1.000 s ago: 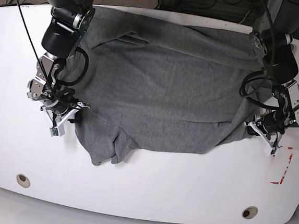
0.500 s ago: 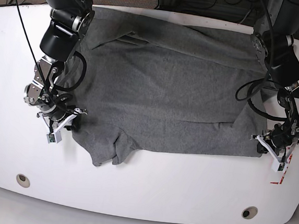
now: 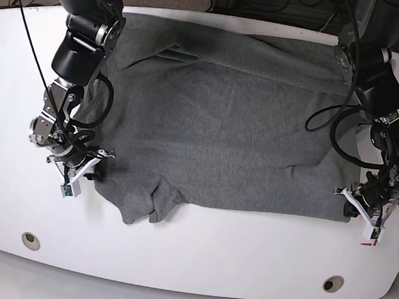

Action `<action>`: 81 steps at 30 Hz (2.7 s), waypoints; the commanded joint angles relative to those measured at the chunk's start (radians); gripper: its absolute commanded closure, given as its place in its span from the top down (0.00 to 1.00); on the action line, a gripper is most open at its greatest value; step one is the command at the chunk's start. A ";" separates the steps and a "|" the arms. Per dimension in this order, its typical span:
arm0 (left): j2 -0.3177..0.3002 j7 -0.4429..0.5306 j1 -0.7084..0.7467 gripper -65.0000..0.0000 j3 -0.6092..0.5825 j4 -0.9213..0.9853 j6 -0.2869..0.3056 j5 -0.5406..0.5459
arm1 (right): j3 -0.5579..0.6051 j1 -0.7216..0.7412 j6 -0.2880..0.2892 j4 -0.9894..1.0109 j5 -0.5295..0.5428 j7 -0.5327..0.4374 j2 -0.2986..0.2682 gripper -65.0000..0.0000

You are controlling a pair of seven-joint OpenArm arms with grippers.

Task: Layout the t-shirt on the table in an organized manner, then fold the t-shirt properly
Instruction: 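Lift the hem with both grippers and fold it over toward the collar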

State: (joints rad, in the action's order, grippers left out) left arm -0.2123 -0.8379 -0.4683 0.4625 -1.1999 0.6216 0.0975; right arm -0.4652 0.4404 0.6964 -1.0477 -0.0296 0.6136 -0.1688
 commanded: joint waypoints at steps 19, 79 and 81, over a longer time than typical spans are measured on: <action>-0.016 -0.090 -0.039 0.01 0.002 -0.156 0.077 0.017 | -0.002 -0.018 0.002 -0.271 0.020 0.134 0.002 0.09; -0.078 -0.211 0.454 0.01 0.008 -0.581 0.077 0.018 | -0.010 -0.518 0.002 -0.848 0.020 0.277 0.125 0.10; -0.078 -0.211 0.469 0.01 0.012 -0.581 0.077 0.018 | -0.010 -0.526 0.002 -0.848 0.020 0.277 0.125 0.10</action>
State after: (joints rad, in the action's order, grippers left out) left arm -0.2741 -1.0626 0.0051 0.4664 -1.7588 0.7006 0.1123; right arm -0.4709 -0.0906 0.7033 -1.8721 -0.0185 0.9104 -0.0311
